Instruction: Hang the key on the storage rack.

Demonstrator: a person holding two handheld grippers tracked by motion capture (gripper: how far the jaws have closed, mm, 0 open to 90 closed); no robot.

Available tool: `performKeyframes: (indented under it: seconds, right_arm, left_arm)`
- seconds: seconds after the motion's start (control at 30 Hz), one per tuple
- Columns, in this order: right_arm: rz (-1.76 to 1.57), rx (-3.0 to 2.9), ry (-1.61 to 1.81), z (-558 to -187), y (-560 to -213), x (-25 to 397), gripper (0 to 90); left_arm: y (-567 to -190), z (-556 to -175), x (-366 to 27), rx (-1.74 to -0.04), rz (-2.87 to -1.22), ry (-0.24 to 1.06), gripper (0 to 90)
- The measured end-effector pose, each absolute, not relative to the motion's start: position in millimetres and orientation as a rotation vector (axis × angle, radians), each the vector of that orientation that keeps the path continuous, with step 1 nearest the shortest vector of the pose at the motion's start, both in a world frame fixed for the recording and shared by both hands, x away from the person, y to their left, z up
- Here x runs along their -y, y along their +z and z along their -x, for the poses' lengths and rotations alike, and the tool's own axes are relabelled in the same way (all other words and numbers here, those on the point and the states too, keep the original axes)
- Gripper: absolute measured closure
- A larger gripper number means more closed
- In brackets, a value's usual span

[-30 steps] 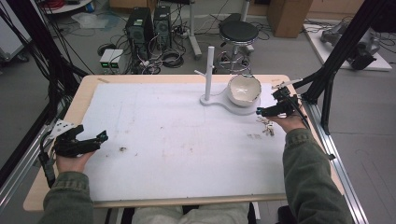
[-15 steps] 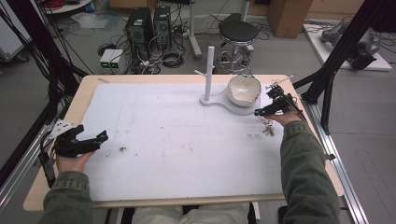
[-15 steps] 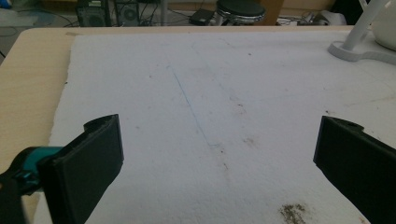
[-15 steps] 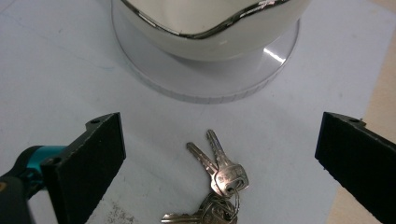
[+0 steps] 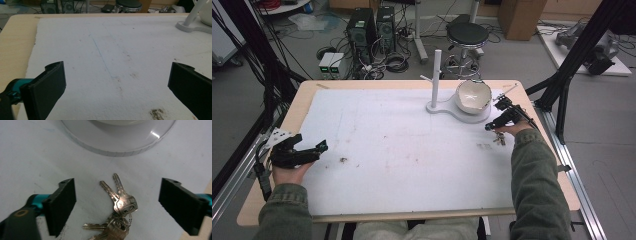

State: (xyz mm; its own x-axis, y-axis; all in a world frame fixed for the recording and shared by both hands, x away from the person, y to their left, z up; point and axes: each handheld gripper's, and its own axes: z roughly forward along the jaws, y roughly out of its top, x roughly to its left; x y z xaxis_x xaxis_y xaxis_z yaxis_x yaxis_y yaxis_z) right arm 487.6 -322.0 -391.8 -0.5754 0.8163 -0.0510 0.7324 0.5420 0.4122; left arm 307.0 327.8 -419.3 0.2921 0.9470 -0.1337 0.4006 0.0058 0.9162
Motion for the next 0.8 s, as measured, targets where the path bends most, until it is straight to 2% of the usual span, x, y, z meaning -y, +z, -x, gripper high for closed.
performKeyframes:
  seconds: [0.13,0.3,0.8]
  right_arm:
    - [-1.306,-2.553,0.482,-488.3,-394.0,320.6,17.4]
    - [-1.288,-2.573,0.45,-490.1,-398.4,319.7,25.1]
    - [-1.271,-2.596,0.351,-494.4,-407.1,319.8,35.3]
  left_arm:
    - [-419.4,-307.0,-327.6,-1.276,-1.573,0.695,2.0]
    - [-419.4,-306.9,-327.4,-1.275,-1.574,0.695,2.0]
    - [-419.1,-307.8,-323.7,-1.264,-1.586,0.68,2.0]
